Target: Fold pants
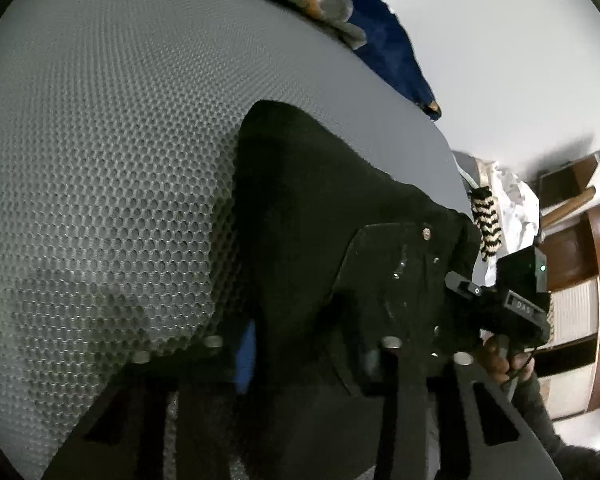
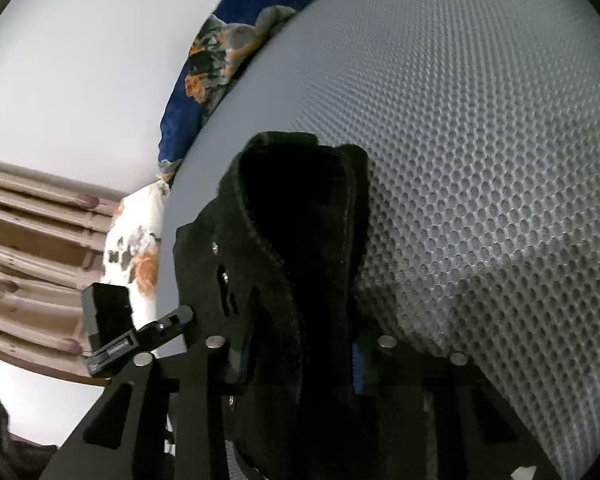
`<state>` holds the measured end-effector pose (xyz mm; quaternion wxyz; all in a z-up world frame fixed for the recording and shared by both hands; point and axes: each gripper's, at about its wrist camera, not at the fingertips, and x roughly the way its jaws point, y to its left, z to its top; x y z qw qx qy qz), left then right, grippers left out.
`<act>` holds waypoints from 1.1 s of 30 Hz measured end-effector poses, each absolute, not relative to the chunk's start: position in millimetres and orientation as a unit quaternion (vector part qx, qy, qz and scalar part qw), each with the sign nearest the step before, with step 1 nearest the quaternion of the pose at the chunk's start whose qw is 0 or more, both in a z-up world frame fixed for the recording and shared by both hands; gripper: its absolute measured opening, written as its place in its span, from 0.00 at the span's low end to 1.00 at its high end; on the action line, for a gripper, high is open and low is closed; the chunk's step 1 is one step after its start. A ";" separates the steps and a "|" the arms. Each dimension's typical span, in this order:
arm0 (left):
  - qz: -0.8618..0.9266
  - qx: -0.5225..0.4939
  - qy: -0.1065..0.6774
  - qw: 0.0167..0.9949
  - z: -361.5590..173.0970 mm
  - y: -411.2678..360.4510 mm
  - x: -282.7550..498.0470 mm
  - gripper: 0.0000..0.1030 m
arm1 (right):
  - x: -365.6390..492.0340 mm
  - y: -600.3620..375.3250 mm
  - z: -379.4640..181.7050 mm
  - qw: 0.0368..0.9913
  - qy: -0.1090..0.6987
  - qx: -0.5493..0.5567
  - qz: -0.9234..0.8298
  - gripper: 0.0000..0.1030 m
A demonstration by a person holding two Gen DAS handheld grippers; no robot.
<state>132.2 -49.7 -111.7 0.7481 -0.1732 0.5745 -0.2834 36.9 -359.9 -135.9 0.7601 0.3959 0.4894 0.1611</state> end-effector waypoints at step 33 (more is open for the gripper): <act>-0.229 -0.158 0.505 0.817 -46.9 25.4 208.5 0.20 | 169.0 -268.6 -81.6 0.777 0.475 0.358 0.206 0.19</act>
